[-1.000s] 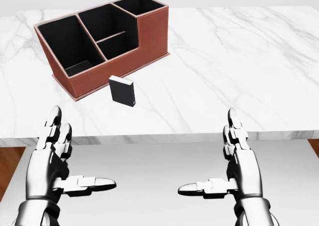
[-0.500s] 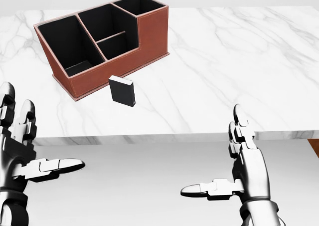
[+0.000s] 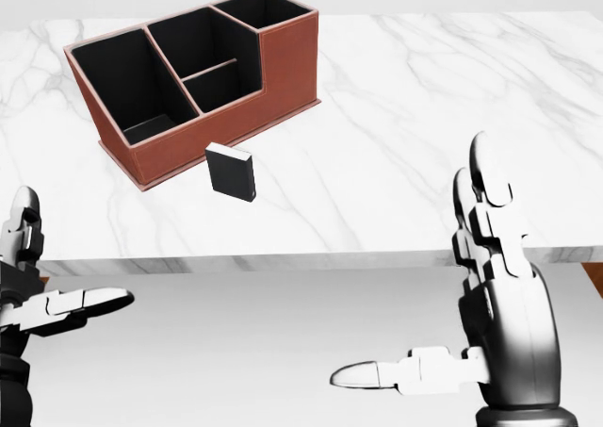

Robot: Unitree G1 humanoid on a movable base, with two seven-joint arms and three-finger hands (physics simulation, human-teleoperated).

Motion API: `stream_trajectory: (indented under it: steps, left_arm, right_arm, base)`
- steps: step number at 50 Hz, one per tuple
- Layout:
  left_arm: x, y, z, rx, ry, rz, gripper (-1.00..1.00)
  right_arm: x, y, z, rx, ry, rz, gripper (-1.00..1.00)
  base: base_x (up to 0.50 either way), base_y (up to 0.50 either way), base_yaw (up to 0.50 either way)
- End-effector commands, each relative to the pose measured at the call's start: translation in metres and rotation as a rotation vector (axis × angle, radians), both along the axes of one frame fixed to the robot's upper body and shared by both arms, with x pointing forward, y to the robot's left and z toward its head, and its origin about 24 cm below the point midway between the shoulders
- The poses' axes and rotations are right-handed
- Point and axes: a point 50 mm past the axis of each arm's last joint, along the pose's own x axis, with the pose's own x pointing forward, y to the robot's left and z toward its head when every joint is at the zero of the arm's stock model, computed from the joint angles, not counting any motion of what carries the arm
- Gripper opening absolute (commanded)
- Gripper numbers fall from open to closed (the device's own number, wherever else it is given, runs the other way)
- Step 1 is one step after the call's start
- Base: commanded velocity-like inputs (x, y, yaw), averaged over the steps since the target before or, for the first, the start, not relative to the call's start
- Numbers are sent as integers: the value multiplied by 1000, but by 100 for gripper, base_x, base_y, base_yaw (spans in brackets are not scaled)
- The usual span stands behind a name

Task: Pick up the book and place it in the left compartment of the caddy.

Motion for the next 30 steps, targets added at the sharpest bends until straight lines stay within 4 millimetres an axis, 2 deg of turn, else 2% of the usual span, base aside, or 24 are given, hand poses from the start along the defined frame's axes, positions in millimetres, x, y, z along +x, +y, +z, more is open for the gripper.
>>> stream_trajectory:
  steps: [1, 8, 19, 30]
  left_arm:
    - [0, 6, 4, -9, -16, 19, 100]
    - [-3, 9, 11, -14, -46, 32, 100]
    - [-7, 12, 17, -17, -76, 44, 100]
    - [-8, 14, 20, -16, -90, 46, 100]
  right_arm:
    - [-31, 6, 39, -24, -180, 11, 100]
    - [-41, 10, 51, -33, -247, 20, 100]
    - [-39, 10, 48, -69, -228, 19, 100]
    - [-38, 12, 47, -69, -225, 29, 100]
  base:
    - [0, 0, 0]
    - [0, 0, 0]
    - [0, 0, 0]
    - [0, 47, 0]
